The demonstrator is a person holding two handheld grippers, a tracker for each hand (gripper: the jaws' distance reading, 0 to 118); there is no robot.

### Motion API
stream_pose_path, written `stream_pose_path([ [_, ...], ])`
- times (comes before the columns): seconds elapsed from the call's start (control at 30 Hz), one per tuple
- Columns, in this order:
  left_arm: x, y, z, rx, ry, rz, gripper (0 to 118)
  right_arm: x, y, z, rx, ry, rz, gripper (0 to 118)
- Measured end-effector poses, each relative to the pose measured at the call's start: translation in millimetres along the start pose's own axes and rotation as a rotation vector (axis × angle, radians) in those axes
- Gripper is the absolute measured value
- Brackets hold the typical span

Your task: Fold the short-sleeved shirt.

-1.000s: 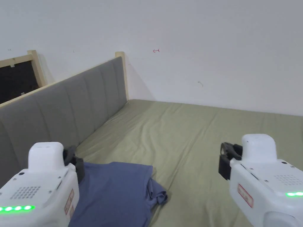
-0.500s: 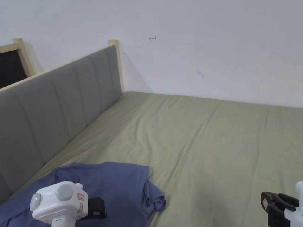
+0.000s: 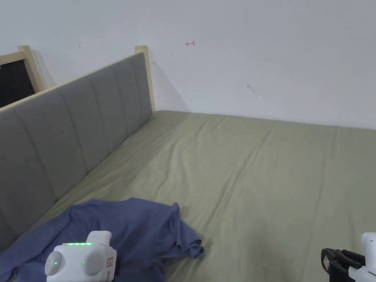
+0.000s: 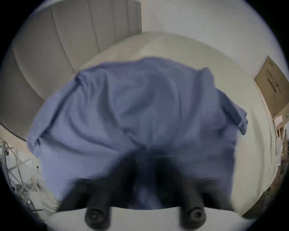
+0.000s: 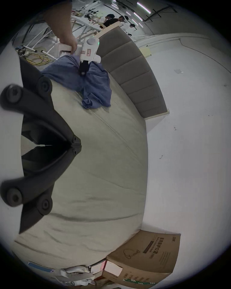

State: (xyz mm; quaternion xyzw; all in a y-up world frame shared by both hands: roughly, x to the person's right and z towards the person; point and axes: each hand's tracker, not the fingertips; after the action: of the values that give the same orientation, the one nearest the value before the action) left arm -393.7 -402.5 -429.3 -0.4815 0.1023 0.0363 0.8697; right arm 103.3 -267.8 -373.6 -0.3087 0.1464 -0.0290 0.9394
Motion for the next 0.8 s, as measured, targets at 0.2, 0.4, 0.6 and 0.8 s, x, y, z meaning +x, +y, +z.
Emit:
stream_pose_path([
  [0.2, -45, 16, 74, 0.160, -0.039, 0.028, 0, 5, 4, 24, 0.035, -0.013, 0.009, 0],
  [0.4, -65, 37, 183, 0.427, -0.026, 0.033, 0, 15, 8, 55, 0.101, -0.029, -0.012, 0],
  [0.6, -12, 70, 314, 0.628, -0.127, -0.148, 0, 31, 16, 84, 0.170, -0.063, -0.050, 0],
  [0.8, 75, 101, 397, 0.715, -0.394, -0.259, 0, 49, 25, 116, 0.238, -0.100, -0.076, 0],
])
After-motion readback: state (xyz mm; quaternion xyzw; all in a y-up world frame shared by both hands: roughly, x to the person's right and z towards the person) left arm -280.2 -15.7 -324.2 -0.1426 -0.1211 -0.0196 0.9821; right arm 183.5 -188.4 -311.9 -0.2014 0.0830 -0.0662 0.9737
